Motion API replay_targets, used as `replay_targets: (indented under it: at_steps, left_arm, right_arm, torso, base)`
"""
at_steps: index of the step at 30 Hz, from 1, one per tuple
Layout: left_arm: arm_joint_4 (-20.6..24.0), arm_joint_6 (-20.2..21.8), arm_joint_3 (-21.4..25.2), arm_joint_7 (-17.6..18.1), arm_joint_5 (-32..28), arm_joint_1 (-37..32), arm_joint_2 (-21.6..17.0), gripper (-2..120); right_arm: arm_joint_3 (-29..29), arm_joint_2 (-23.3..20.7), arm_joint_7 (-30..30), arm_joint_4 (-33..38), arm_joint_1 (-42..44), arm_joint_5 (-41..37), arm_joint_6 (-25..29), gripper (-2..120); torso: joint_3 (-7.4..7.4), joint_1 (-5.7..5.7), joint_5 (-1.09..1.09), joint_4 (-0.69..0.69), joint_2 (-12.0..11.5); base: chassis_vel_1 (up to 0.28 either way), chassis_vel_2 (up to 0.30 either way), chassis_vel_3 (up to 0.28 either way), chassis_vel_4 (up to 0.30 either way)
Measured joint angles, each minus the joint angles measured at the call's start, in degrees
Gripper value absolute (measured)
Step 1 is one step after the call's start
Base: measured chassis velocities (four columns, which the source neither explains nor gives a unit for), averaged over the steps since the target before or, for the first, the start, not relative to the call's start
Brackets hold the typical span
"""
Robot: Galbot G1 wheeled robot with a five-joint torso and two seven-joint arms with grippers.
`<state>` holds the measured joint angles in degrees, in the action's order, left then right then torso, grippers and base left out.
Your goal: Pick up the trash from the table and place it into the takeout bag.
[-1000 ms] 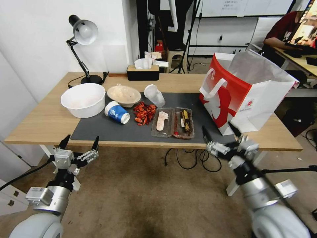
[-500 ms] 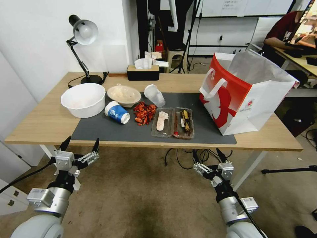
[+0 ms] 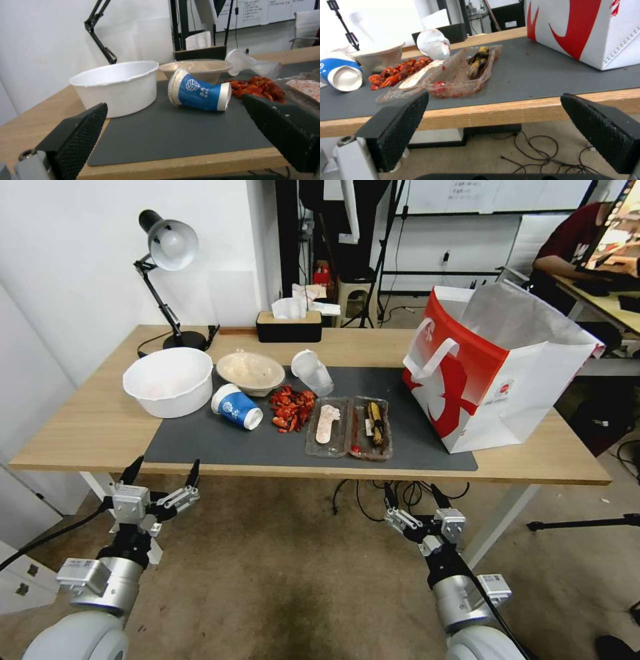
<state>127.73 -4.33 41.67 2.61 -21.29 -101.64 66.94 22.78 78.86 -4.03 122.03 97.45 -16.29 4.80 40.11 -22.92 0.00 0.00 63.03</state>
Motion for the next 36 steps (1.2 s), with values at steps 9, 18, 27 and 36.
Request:
replay_targets:
  at_steps: [9,18,27,36]
  left_arm:
    - [-0.1,0.0,0.0,0.0,-0.1,0.1,0.0,100]
    - [-0.3,0.0,0.2,0.0,-0.1,0.4,0.0,100]
    - [-0.3,0.2,0.0,0.0,-0.1,0.7,0.0,100]
    - [-0.4,0.2,-0.1,0.0,-0.1,0.7,0.1,100]
  right_arm:
    - [-0.7,0.2,-0.1,-0.1,0.2,0.1,0.0,100]
    - [-0.6,-0.1,0.0,-0.2,0.0,0.2,0.2,100]
    - [-0.1,-0.7,0.5,0.1,-0.3,0.2,0.4,100]
    - [0.5,-1.0,0.6,-0.4,-0.1,0.2,0.5,100]
  torso:
    - [0.00,0.00,0.00,0.00,0.0]
    - [0.00,0.00,0.00,0.00,0.0]
    - [0.00,0.00,0.00,0.00,0.0]
    - [0.00,0.00,0.00,0.00,0.0]
  base:
    - [0.000,0.000,0.000,0.000]
    - [0.000,0.000,0.000,0.000]
    - [0.000,0.000,0.000,0.000]
    - [0.000,0.000,0.000,0.000]
